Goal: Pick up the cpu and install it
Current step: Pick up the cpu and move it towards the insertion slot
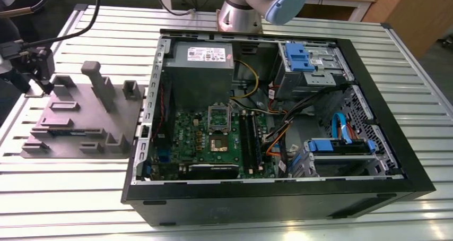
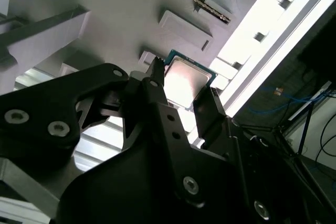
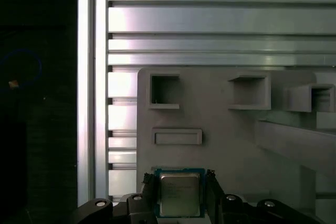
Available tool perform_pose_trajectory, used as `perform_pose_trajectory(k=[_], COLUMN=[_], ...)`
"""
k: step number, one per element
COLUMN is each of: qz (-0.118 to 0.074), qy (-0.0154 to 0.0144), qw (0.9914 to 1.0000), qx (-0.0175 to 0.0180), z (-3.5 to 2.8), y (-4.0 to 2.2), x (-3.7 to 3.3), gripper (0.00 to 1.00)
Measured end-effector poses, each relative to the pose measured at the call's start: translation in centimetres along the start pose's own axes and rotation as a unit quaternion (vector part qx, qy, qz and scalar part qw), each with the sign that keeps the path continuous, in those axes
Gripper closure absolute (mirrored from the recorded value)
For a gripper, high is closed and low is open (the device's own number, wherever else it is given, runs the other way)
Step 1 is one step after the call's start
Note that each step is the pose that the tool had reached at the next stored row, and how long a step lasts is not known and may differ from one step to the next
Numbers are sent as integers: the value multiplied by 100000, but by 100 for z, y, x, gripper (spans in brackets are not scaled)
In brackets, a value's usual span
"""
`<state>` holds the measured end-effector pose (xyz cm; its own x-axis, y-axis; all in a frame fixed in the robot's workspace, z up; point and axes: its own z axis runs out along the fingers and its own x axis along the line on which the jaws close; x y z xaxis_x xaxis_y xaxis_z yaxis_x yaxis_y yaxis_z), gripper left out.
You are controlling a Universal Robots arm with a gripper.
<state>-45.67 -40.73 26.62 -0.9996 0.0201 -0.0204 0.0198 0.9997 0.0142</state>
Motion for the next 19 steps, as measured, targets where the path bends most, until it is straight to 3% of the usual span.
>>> perform_pose_trajectory(k=[19], qz=[6], qy=[-7], qw=[100000], qx=[-4], z=[48], y=[0], x=[1], gripper=[53])
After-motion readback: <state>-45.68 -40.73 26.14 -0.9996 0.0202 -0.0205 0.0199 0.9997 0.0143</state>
